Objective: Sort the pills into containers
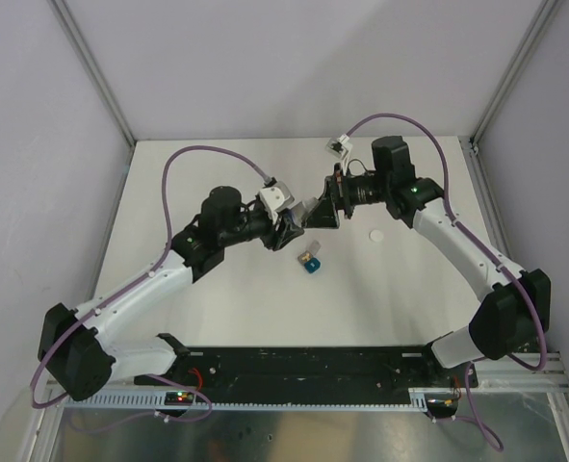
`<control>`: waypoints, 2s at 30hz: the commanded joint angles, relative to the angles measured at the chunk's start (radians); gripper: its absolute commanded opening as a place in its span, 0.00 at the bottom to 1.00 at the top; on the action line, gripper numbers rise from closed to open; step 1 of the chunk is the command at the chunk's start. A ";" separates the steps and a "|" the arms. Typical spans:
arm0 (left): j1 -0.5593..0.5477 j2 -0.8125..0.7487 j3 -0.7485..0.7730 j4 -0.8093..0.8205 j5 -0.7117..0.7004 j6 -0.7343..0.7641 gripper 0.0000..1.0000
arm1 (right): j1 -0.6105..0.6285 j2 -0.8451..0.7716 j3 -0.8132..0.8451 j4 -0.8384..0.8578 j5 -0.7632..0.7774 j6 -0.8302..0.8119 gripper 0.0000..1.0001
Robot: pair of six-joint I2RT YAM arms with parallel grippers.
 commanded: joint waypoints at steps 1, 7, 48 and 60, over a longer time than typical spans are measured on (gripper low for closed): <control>-0.006 0.022 0.030 0.022 -0.057 0.030 0.00 | 0.031 -0.056 0.082 -0.019 -0.063 -0.017 0.95; -0.009 0.025 0.019 0.023 -0.063 0.039 0.00 | 0.031 -0.067 0.097 -0.064 -0.040 -0.058 0.95; -0.007 -0.027 -0.008 -0.017 -0.061 0.054 0.00 | -0.079 -0.171 0.067 -0.248 0.274 -0.294 0.99; 0.034 -0.107 -0.027 -0.006 -0.006 0.017 0.00 | -0.164 -0.104 -0.099 -0.285 0.715 -0.382 0.98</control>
